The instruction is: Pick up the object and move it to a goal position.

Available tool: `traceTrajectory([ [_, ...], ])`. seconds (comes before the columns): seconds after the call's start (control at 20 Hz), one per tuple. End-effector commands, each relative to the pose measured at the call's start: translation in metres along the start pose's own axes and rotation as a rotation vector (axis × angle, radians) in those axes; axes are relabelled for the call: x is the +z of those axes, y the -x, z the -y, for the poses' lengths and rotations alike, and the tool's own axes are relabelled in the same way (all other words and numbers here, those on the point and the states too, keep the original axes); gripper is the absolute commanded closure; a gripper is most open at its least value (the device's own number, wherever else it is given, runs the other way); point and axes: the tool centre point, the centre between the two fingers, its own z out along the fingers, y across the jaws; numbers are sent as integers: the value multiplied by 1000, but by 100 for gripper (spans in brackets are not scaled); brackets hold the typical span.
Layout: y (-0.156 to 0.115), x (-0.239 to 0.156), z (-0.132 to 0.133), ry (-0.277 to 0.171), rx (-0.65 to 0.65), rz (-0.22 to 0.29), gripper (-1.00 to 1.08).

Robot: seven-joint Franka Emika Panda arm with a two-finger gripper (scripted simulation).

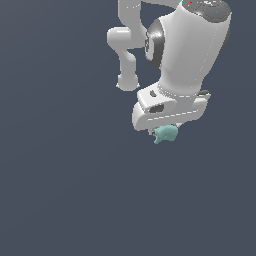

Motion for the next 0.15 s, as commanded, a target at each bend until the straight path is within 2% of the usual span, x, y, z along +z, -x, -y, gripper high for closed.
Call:
traceTrajectory([
  [0.0,-1,-4,0,0,0,1,108],
  [0.1,-1,-5,0,0,0,1,108],
])
